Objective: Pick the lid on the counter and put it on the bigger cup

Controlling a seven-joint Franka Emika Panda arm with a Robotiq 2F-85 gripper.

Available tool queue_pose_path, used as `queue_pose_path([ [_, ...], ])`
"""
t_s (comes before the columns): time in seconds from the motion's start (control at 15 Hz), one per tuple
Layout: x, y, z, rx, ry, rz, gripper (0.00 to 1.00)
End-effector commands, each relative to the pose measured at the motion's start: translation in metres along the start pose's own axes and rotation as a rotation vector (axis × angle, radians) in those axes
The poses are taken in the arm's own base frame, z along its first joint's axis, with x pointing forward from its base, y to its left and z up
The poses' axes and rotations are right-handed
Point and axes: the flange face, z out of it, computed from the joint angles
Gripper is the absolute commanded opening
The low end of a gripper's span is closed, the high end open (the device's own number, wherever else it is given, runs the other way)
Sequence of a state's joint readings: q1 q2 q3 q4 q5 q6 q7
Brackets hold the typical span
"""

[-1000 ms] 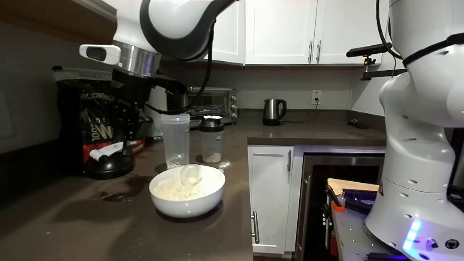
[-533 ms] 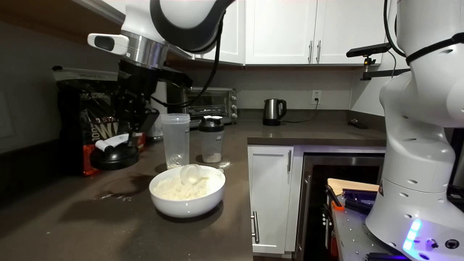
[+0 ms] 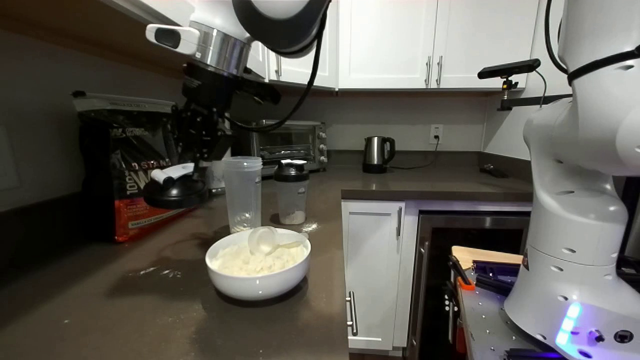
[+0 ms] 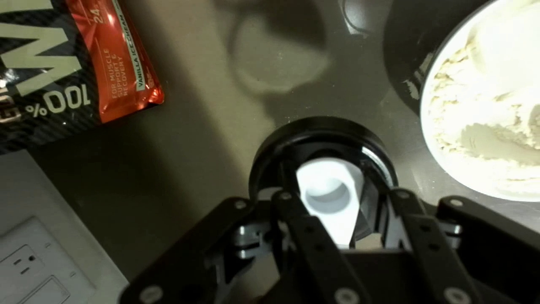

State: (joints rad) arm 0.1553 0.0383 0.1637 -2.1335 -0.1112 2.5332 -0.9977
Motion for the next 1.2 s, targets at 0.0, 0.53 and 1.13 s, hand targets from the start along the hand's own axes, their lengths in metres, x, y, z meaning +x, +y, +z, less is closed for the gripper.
queue_pose_path([
  [0.0, -0.011, -0.007, -0.021, -0.024, -0.016, 0.028, 0.13],
  [0.53, -0.015, -0.004, -0.055, -0.048, -0.037, 0.068, 0.13],
  [1.13, -0.045, 0.012, -0.067, -0.020, -0.083, 0.263, 0.13],
])
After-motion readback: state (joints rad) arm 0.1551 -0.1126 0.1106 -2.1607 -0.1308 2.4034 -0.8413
